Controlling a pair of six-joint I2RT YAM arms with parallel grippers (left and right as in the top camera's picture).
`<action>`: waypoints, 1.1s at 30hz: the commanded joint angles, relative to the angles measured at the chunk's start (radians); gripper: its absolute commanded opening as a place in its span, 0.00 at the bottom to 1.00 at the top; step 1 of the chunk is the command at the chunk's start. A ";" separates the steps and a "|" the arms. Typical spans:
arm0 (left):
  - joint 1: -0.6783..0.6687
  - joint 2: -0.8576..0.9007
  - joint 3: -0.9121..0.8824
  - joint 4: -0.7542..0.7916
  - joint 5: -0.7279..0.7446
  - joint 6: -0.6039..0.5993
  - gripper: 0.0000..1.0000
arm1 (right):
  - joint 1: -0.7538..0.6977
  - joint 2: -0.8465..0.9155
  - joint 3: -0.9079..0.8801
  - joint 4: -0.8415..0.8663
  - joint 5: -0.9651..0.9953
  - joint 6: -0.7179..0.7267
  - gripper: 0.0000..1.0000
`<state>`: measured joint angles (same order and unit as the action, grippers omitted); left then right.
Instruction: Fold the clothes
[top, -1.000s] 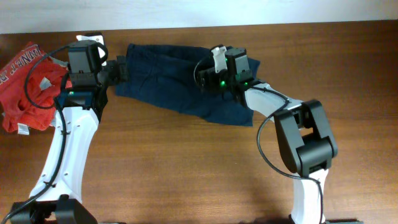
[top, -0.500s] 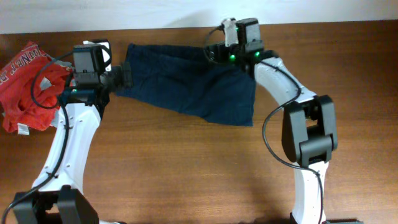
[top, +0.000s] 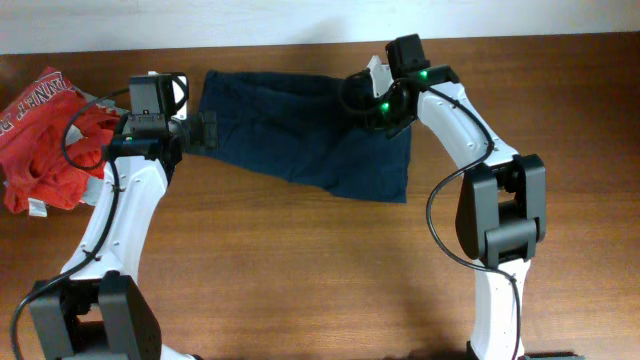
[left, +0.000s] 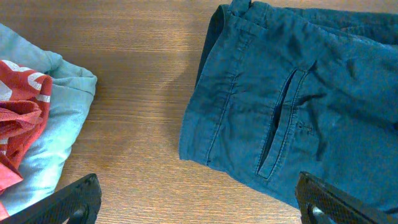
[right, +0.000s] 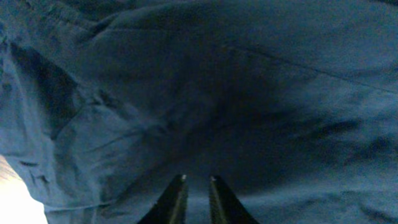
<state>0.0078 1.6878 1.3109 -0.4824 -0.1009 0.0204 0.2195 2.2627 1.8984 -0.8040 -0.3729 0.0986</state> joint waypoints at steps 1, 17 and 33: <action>0.001 0.003 0.010 0.004 0.011 0.023 0.99 | 0.034 0.045 -0.002 0.000 0.022 -0.005 0.14; 0.001 0.003 0.010 -0.028 0.011 0.023 0.99 | 0.029 0.091 -0.095 -0.187 0.385 0.199 0.16; 0.001 0.003 0.010 -0.057 0.011 0.035 0.99 | -0.144 0.084 -0.149 -0.528 0.499 0.037 0.04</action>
<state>0.0078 1.6878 1.3109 -0.5362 -0.1009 0.0322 0.0971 2.3062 1.7767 -1.2991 0.0322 0.2260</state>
